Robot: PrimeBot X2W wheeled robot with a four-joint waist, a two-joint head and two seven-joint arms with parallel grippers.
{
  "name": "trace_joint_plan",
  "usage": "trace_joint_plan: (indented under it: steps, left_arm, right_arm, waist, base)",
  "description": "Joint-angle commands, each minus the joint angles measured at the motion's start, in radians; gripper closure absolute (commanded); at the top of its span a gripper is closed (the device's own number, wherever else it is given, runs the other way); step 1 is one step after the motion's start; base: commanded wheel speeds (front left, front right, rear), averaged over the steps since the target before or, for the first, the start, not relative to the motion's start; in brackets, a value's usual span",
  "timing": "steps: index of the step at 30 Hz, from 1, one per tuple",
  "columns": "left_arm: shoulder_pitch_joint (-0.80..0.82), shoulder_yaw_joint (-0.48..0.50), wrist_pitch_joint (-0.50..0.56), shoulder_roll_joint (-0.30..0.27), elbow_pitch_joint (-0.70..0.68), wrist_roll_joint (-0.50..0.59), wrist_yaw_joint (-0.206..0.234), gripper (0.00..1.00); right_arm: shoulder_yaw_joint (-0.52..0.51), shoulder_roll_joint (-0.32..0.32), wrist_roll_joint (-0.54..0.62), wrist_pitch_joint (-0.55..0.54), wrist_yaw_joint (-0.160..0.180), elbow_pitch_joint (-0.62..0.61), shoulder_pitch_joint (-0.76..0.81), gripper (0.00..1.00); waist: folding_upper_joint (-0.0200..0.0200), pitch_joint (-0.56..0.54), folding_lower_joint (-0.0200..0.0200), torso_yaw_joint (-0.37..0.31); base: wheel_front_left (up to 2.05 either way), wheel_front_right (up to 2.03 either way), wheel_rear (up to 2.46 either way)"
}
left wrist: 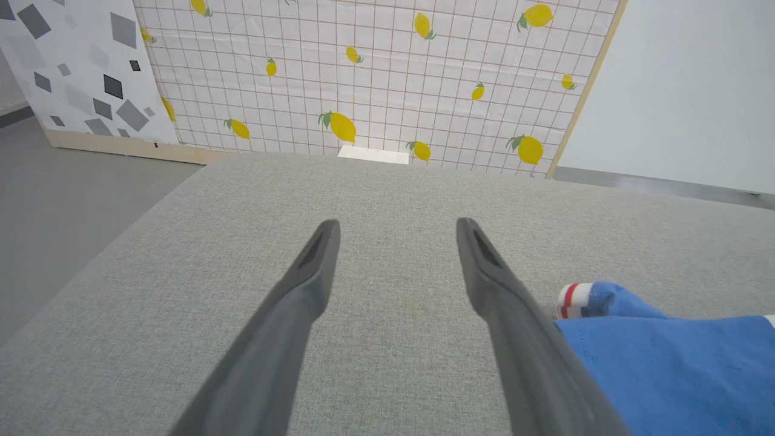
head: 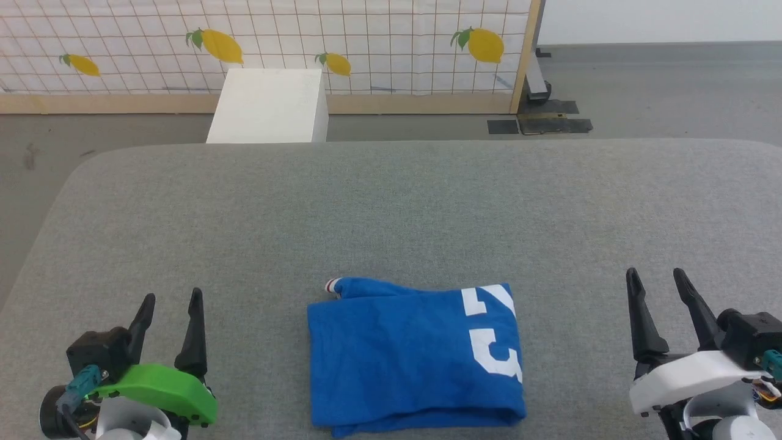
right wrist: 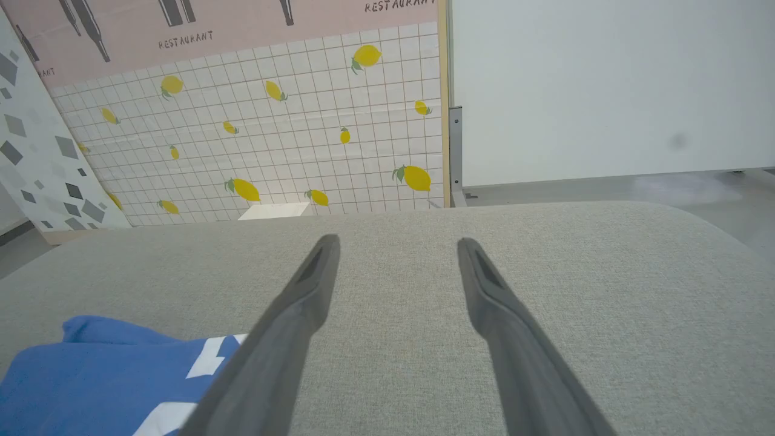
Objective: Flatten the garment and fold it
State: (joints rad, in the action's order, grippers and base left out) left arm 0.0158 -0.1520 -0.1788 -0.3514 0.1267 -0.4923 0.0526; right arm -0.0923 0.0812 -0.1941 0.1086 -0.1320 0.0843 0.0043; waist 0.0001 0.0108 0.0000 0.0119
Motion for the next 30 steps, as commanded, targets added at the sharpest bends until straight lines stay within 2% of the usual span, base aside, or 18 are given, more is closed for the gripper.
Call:
trace_joint_plan:
  steps: [1,30]
  left_arm:
    - [0.008,-0.003,-0.007,-0.002,0.004,0.000,0.004,0.00]
    - [0.008,-0.007,-0.022,-0.005,0.011,-0.027,0.011,0.00]
  right_arm:
    - [0.000,0.001,0.002,0.006,0.001,0.003,0.015,0.00]
    - [0.011,-0.004,0.004,-0.027,0.001,0.032,0.017,0.00]
  waist:
    - [-0.0001,-0.002,0.0000,0.001]
    - [-0.0001,-0.007,0.0000,0.002]
  base:
    - [0.00,0.00,0.00]
    - [0.00,0.00,0.00]
